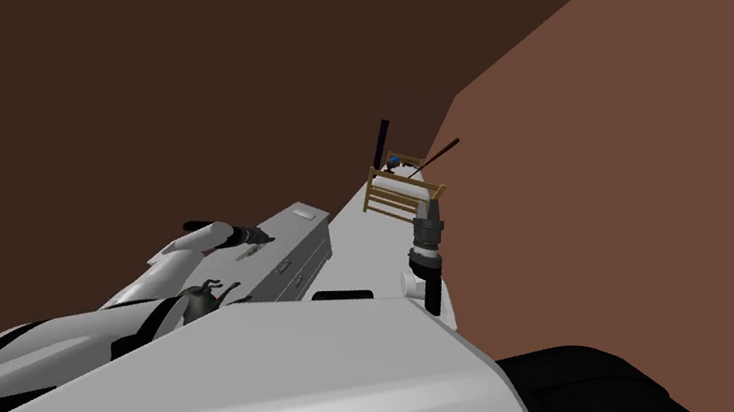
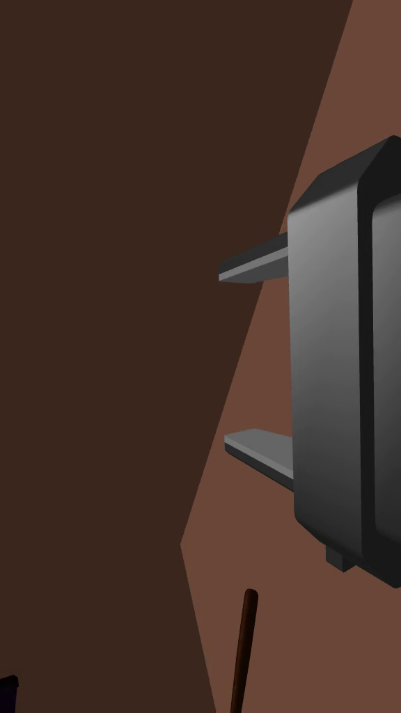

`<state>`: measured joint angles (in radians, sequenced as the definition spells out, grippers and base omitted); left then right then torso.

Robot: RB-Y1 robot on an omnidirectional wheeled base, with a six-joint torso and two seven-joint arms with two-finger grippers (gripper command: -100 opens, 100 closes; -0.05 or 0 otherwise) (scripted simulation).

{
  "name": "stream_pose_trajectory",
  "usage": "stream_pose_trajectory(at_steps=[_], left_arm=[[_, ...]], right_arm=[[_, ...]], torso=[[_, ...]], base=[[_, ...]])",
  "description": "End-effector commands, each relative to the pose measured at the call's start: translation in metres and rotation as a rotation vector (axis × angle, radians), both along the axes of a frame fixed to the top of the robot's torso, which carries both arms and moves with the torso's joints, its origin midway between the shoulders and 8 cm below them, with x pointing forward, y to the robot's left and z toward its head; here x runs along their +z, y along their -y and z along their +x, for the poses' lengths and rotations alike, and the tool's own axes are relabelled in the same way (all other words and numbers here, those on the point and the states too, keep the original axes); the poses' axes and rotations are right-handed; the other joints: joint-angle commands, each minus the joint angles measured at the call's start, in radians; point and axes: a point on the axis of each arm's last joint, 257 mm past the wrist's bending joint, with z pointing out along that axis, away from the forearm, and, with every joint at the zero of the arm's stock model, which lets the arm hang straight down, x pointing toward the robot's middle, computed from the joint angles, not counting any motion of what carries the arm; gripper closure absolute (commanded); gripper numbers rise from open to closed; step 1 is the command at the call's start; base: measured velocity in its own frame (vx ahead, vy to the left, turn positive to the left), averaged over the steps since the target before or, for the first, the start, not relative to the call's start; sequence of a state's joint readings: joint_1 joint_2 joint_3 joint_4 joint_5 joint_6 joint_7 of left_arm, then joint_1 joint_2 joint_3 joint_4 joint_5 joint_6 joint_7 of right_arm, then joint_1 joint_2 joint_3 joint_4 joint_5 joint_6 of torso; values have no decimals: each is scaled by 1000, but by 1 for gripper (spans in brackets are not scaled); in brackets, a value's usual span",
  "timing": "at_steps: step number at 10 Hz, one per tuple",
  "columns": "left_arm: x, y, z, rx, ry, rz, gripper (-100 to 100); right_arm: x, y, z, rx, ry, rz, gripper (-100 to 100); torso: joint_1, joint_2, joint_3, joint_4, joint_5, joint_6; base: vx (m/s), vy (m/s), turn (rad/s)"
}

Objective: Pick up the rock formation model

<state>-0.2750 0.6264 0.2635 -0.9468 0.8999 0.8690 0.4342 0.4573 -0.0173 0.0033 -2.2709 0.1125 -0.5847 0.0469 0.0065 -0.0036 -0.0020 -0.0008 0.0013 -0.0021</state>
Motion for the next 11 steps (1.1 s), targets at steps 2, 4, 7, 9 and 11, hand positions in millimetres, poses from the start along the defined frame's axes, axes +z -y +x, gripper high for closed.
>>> stream_pose_trajectory(at_steps=[2,4,7,9,11], left_arm=[[-30,-7,-36,16,-100,-40,-100],[-43,-8,-51,24,-137,-53,-100],[-66,-7,-79,36,-200,-72,-100],[-64,-7,-78,37,-196,-73,-100],[-71,-6,-74,62,-195,-74,-100]], right_arm=[[0,0,0,0,0,0,0],[0,0,0,0,0,0,0],[0,0,0,0,0,0,0],[0,0,0,0,0,0,0],[0,0,0,0,0,0,0]], torso=[[2,0,0,0,1,0],[0,1,0,0,0,0],[-1,2,1,0,0,0],[-2,2,1,0,0,0],[-5,3,2,1,-1,0]], base=[[53,116,-51],[31,76,-10],[31,71,-5],[17,33,2],[-18,16,-77]])
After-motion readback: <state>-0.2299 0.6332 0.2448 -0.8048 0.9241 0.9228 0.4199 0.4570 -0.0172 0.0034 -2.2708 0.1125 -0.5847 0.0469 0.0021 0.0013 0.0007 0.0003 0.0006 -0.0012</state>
